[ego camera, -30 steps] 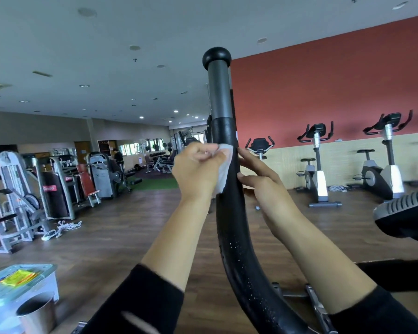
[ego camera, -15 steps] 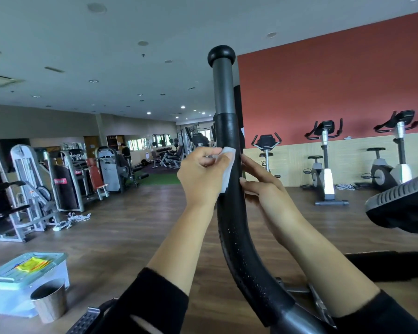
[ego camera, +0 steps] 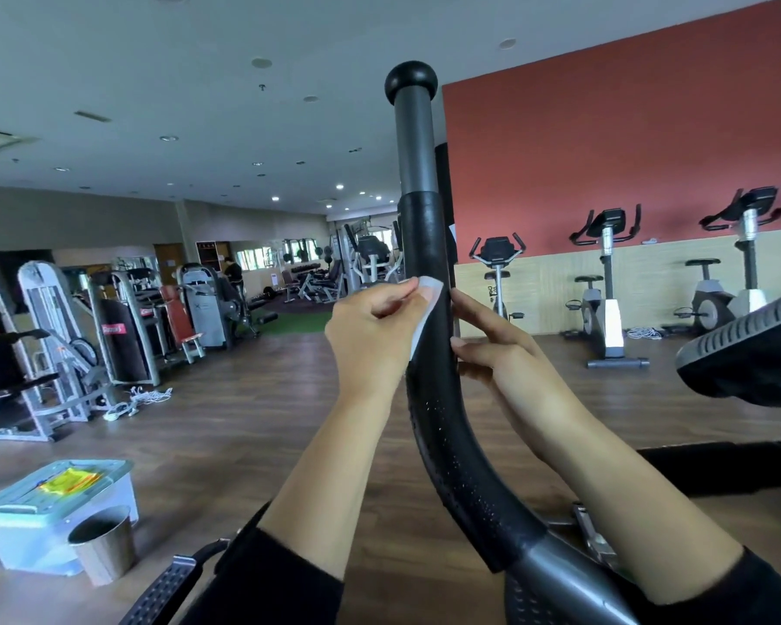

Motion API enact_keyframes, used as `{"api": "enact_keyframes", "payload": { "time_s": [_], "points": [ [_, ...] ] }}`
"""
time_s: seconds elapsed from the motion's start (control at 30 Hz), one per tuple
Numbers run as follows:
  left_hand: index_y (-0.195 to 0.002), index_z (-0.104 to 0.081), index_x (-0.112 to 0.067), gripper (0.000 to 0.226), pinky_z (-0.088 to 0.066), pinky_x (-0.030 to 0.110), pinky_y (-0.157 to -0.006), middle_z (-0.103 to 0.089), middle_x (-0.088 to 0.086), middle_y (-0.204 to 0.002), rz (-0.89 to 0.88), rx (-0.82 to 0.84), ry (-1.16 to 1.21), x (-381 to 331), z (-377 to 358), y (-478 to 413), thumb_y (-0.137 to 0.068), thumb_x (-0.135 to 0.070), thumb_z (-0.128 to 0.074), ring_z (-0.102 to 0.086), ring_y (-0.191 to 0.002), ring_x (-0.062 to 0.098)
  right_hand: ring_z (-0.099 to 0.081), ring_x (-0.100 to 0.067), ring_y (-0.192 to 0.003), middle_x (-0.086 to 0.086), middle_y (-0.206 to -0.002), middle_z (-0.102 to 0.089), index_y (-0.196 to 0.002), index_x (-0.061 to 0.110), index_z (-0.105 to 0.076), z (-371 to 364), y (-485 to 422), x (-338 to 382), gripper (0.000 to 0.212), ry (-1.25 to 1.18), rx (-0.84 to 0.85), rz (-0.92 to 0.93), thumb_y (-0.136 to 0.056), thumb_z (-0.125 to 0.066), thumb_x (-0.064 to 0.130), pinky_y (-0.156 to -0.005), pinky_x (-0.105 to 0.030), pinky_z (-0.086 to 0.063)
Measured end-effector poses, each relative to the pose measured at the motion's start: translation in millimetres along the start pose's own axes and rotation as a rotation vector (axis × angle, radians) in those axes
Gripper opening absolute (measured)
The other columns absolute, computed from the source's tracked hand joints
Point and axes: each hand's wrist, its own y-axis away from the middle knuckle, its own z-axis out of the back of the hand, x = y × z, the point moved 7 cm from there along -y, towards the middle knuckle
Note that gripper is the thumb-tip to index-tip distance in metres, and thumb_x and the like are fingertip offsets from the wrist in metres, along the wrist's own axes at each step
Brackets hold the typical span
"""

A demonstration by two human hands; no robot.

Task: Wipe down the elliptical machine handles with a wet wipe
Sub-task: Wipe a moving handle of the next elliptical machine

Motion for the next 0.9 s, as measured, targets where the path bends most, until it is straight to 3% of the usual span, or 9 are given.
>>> {"api": "enact_keyframes", "payload": {
  "time_s": [0.17, 0.3, 0.43, 0.47, 0.57, 0.67, 0.73, 0.9],
  "points": [
    [-0.087, -0.077, -0.03, 0.012, -0.05, 0.017, -0.082, -0.075, -0.013, -0.088, 0.026, 0.054, -0.002, 7.4, 20.6, 39.6, -0.077, -0.022, -0.079, -0.068, -0.086, -0.002, -0.064, -0.016, -0.108, -0.005, -0.136, -0.058, -0.137, 0.025, -0.052, 1.7, 7.7, -5.3, 0.057, 0.014, 0.041, -0.026, -0.089, -0.053, -0.006, -0.088, -0.024, -0.05],
    [-0.088, -0.078, -0.024, 0.012, -0.05, 0.017, -0.081, -0.074, -0.015, -0.081, 0.002, 0.024, -0.029, 1.6, 16.3, 26.1, -0.077, -0.024, -0.079, -0.068, -0.081, -0.003, -0.064, -0.013, -0.106, 0.006, -0.136, -0.057, -0.138, 0.022, -0.051, -1.0, 15.7, -3.9, 0.057, 0.022, 0.043, -0.02, -0.09, -0.052, -0.007, -0.087, -0.025, -0.049],
    [-0.08, -0.074, -0.033, 0.008, -0.052, 0.029, -0.087, -0.072, -0.022, -0.08, -0.074, 0.037, -0.092, -0.5, 15.3, 31.3, -0.078, -0.027, -0.078, -0.068, -0.085, 0.006, -0.065, -0.011, -0.101, 0.006, -0.116, -0.069, -0.133, 0.031, -0.053, -1.0, 31.7, -1.9, 0.061, 0.112, 0.097, -0.029, -0.088, -0.052, -0.01, -0.084, -0.02, -0.052],
    [-0.08, -0.074, -0.035, 0.01, -0.052, 0.026, -0.085, -0.071, -0.023, -0.078, -0.089, 0.051, -0.116, -0.1, 18.9, 41.1, -0.078, -0.026, -0.078, -0.067, -0.083, 0.004, -0.065, -0.01, -0.098, 0.002, -0.115, -0.07, -0.13, 0.035, -0.053, 0.0, 36.6, -1.7, 0.063, 0.138, 0.11, -0.034, -0.087, -0.052, -0.011, -0.083, -0.018, -0.051],
    [-0.086, -0.077, -0.032, 0.013, -0.046, 0.013, -0.071, -0.07, -0.012, -0.076, -0.181, 0.066, -0.167, -5.6, 30.4, 70.0, -0.077, -0.023, -0.078, -0.061, -0.078, 0.0, -0.066, -0.002, -0.091, 0.015, -0.096, -0.07, -0.126, 0.042, -0.052, 3.0, 49.3, -1.3, 0.065, 0.199, 0.137, -0.049, -0.087, -0.053, -0.011, -0.085, -0.015, -0.05],
    [-0.087, -0.078, -0.028, 0.011, -0.042, 0.007, -0.068, -0.07, -0.012, -0.076, -0.172, 0.053, -0.137, -5.7, 33.2, 72.6, -0.078, -0.022, -0.077, -0.059, -0.076, -0.004, -0.064, -0.002, -0.104, 0.029, -0.105, -0.068, -0.128, 0.042, -0.052, 1.8, 58.8, 0.4, 0.066, 0.225, 0.147, -0.066, -0.086, -0.054, -0.009, -0.096, -0.021, -0.046],
    [-0.09, -0.079, -0.022, 0.011, -0.038, 0.005, -0.066, -0.07, -0.007, -0.073, -0.185, 0.025, -0.154, -7.5, 32.2, 68.8, -0.079, -0.023, -0.076, -0.056, -0.073, -0.006, -0.062, -0.005, -0.11, 0.027, -0.118, -0.064, -0.134, 0.036, -0.051, 0.4, 65.5, 1.9, 0.065, 0.219, 0.148, -0.073, -0.086, -0.054, -0.009, -0.1, -0.023, -0.043],
    [-0.095, -0.077, -0.023, 0.015, -0.037, 0.003, -0.064, -0.057, -0.002, -0.075, -0.245, 0.005, -0.199, -8.6, 38.1, 96.7, -0.081, -0.018, -0.075, -0.057, -0.067, -0.003, -0.063, -0.013, -0.112, 0.017, -0.125, -0.063, -0.137, 0.025, -0.051, 1.2, 84.9, 0.0, 0.06, 0.171, 0.174, -0.083, -0.087, -0.055, -0.007, -0.091, -0.016, -0.049]
  ]
}}
